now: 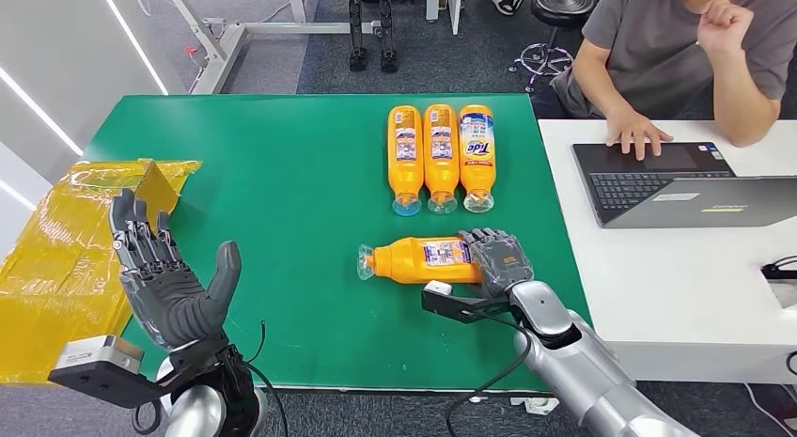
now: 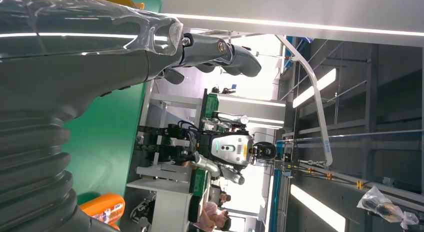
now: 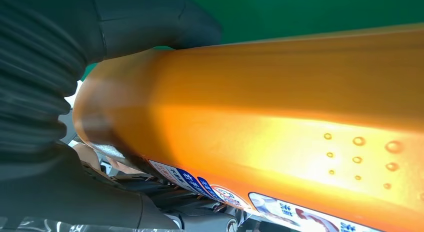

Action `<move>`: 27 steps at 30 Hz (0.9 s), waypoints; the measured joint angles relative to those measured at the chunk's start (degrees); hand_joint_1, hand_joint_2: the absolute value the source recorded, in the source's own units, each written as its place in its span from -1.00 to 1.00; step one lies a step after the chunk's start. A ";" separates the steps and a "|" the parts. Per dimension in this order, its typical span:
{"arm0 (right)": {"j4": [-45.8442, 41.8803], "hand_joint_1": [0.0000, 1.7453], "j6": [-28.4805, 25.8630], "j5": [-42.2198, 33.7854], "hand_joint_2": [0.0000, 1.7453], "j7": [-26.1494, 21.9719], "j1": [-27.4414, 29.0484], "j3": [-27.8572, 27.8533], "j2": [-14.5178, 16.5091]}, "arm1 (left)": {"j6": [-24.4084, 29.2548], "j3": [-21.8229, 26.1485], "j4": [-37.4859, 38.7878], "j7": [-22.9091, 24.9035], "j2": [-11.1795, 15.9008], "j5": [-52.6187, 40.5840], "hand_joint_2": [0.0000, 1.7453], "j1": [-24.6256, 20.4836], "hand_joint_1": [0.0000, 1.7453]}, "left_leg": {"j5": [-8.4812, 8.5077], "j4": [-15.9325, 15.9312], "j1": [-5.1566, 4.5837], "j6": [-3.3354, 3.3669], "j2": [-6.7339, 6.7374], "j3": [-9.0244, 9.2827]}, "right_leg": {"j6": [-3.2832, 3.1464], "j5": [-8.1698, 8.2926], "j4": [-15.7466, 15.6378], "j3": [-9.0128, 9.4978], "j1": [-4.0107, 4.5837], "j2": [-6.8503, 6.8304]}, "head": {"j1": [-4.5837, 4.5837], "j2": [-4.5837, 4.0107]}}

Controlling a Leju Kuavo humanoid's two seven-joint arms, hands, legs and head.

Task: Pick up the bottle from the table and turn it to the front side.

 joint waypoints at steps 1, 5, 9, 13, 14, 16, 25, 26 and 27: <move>0.00 1.00 0.00 0.00 1.00 0.00 0.00 0.00 0.00 | 0.00 0.00 0.00 0.00 0.00 0.00 1.00 0.00 -1.00 | 0.00 0.00 0.00 0.00 0.00 0.00 | 0.00 0.00 0.00 0.00 0.00 0.00 | 0.00 0.00; 0.00 1.00 0.00 0.00 1.00 0.00 0.00 -0.01 0.00 | 0.00 0.00 0.00 0.00 0.00 0.00 1.00 0.00 -1.00 | 0.00 0.00 0.00 0.00 0.00 0.00 | 0.00 0.00 0.00 -0.01 0.00 0.00 | 0.00 0.00; 0.00 1.00 0.00 0.00 1.00 0.00 0.00 0.00 0.00 | 0.00 0.00 0.00 0.00 0.00 0.00 1.00 0.00 -1.00 | 0.00 0.00 0.00 0.00 0.00 -0.01 | 0.00 0.00 0.00 -0.01 0.00 0.00 | 0.00 0.00; 0.00 1.00 0.00 0.00 1.00 0.00 0.00 -0.01 0.00 | 0.00 0.00 0.00 0.00 0.00 0.00 1.00 0.00 -1.00 | 0.00 0.00 0.00 0.00 0.00 -0.01 | 0.00 0.00 0.00 -0.01 0.00 0.00 | 0.00 0.00; 0.00 1.00 0.00 0.00 1.00 0.00 0.00 -0.01 0.00 | 0.00 0.00 0.00 0.00 0.00 0.00 1.00 0.00 -1.00 | 0.00 0.00 0.00 0.00 0.00 -0.01 | 0.00 0.00 0.00 -0.01 0.00 0.00 | 0.00 0.00; 0.00 1.00 0.00 0.00 1.00 0.00 0.00 0.00 0.00 | 0.00 0.00 0.00 0.00 0.00 0.00 1.00 0.00 -1.00 | 0.00 0.00 0.00 0.00 0.00 -0.01 | 0.00 0.00 0.00 -0.01 0.00 0.00 | 0.00 0.00; 0.00 1.00 0.00 0.00 1.00 0.00 0.00 -0.01 0.00 | 0.00 0.00 0.00 0.00 0.00 0.00 1.00 0.00 -1.00 | 0.00 0.00 0.00 0.00 0.00 -0.02 | 0.00 0.00 0.00 -0.02 0.00 0.00 | 0.00 0.00; 0.00 1.00 0.00 0.00 1.00 0.00 0.00 -0.01 0.00 | 0.00 0.00 0.00 0.00 0.00 0.00 1.00 0.00 -1.00 | 0.00 0.00 0.00 0.00 0.00 -0.02 | 0.00 0.00 0.00 -0.03 0.00 0.00 | 0.00 0.00; 0.00 1.00 0.00 0.00 1.00 0.00 0.00 -0.01 0.00 | 0.00 0.00 0.00 0.00 0.00 0.00 1.00 0.00 -1.00 | 0.00 0.00 0.00 0.00 0.00 -0.02 | 0.00 0.00 0.00 -0.03 0.00 0.00 | 0.00 0.00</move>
